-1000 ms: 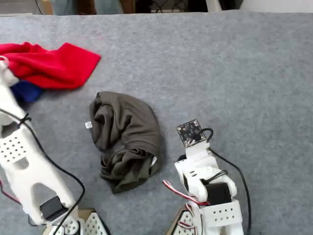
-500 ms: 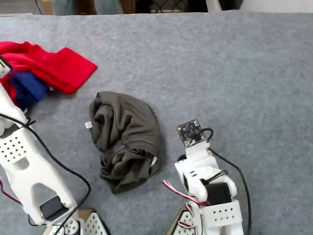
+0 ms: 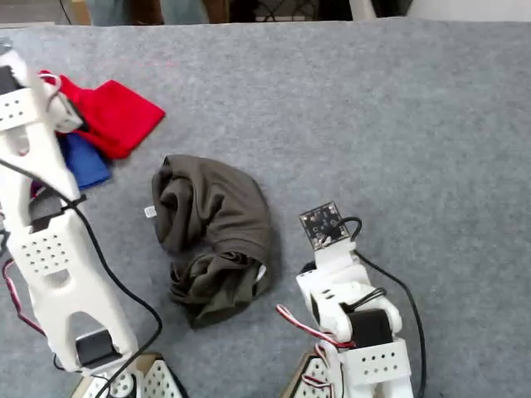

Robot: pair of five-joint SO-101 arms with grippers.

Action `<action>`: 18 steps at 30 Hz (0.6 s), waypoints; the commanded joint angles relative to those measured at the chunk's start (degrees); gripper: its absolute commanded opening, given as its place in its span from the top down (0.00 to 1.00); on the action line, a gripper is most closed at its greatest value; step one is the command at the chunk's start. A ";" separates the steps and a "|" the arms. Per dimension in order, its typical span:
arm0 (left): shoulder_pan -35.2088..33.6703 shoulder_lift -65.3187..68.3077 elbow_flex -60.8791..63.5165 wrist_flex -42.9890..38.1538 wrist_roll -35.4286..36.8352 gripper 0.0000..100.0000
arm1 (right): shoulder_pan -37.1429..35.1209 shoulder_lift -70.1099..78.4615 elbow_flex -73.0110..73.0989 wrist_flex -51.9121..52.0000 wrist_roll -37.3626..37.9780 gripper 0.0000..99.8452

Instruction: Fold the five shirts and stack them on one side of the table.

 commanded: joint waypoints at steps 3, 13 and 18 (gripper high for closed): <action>2.33 -3.78 0.92 0.00 0.79 0.78 | 0.35 -0.31 -0.13 0.09 -0.18 0.99; 2.33 -3.78 0.92 0.00 0.53 0.78 | 0.35 -0.31 -0.13 0.09 -0.18 0.99; 2.33 -3.87 0.57 0.00 0.53 0.78 | 0.35 -0.31 -0.13 0.09 -0.18 0.99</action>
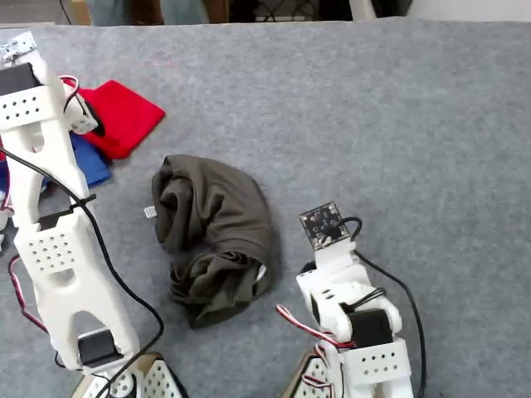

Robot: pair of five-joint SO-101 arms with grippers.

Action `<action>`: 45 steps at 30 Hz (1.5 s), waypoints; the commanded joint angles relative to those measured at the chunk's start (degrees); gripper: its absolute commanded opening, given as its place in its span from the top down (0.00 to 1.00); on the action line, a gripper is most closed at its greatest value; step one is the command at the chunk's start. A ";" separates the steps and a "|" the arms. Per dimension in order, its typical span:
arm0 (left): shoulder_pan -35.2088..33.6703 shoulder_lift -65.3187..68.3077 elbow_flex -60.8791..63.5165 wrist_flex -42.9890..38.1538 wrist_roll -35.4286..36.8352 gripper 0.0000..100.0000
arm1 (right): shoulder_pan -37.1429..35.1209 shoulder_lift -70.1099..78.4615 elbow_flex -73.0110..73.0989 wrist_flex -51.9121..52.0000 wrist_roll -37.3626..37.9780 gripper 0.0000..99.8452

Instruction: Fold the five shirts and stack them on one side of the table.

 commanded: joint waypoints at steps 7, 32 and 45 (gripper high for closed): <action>0.31 -3.52 -0.48 0.00 0.35 0.78 | 0.35 -0.31 -0.13 0.09 -0.18 0.99; -0.04 -4.04 -0.40 0.00 -1.14 0.78 | 0.35 -0.31 -0.13 0.09 -0.18 0.99; -0.04 -4.04 -0.22 0.00 -1.14 0.78 | 0.35 -0.31 -0.13 0.09 -0.18 0.99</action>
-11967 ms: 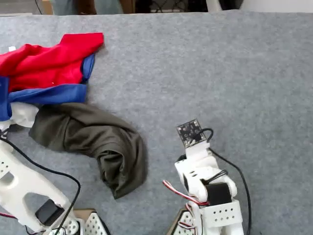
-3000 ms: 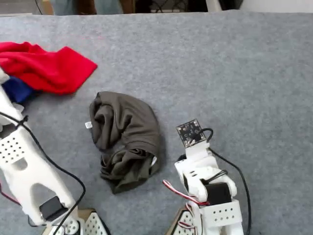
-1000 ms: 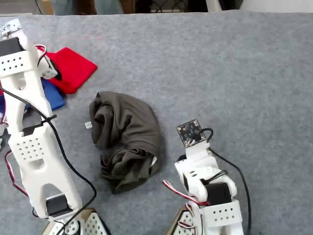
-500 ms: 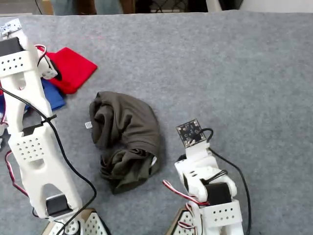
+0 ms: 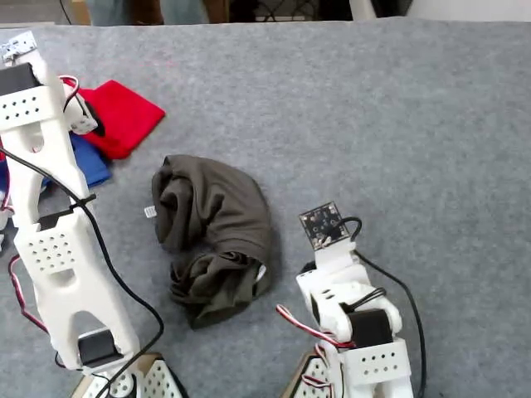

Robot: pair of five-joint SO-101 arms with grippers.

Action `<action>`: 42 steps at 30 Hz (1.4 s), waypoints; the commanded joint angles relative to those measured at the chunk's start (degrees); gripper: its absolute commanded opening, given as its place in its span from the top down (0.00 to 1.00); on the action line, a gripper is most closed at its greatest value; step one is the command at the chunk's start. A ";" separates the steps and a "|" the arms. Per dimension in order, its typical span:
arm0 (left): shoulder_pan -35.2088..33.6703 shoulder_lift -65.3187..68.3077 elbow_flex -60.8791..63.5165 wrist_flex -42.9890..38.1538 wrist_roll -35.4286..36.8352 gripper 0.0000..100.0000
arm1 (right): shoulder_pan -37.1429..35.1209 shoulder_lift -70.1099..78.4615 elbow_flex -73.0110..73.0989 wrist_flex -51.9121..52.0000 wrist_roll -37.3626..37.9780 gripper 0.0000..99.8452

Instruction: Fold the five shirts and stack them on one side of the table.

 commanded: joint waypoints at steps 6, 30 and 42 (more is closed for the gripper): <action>-0.04 -4.04 -0.22 0.00 -0.44 0.78 | 0.35 -0.31 -0.13 0.09 -0.18 0.99; -0.04 -9.67 4.09 0.18 -2.99 0.78 | 0.35 -0.31 -0.13 0.09 -0.18 0.99; -0.04 -23.91 21.41 -0.26 -7.82 0.78 | 0.35 -0.31 -0.13 0.09 -0.18 0.99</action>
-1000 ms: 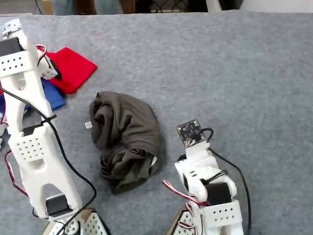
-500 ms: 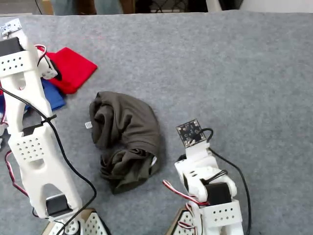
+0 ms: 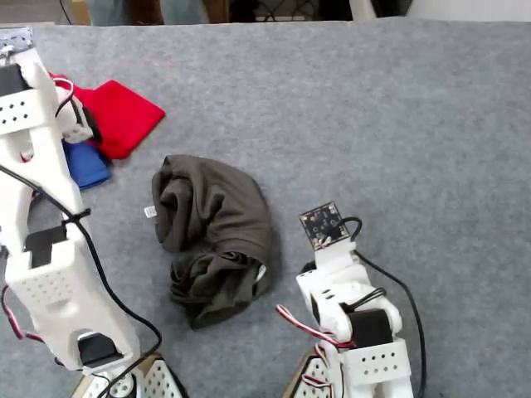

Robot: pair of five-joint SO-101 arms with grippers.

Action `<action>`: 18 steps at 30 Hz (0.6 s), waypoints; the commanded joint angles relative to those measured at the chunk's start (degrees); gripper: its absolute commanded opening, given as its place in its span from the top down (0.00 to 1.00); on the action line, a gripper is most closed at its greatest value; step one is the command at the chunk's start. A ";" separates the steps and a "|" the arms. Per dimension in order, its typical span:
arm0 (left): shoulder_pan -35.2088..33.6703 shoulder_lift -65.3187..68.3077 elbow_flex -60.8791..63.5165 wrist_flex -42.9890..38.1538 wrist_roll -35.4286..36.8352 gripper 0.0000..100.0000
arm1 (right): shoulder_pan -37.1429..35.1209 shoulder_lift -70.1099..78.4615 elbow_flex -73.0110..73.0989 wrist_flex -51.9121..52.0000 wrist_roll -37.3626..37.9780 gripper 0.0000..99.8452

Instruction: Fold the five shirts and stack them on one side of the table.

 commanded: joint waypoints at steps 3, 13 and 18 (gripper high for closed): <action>-0.04 -6.33 5.58 -2.29 -0.70 0.78 | 0.35 -0.31 -0.13 0.09 -0.18 0.99; 0.22 -16.09 24.40 -12.13 -1.76 0.78 | 0.35 -0.31 -0.13 0.09 -0.18 0.99; 0.22 -23.12 37.32 -20.13 -4.13 0.78 | 0.35 -0.31 -0.13 0.09 -0.18 0.99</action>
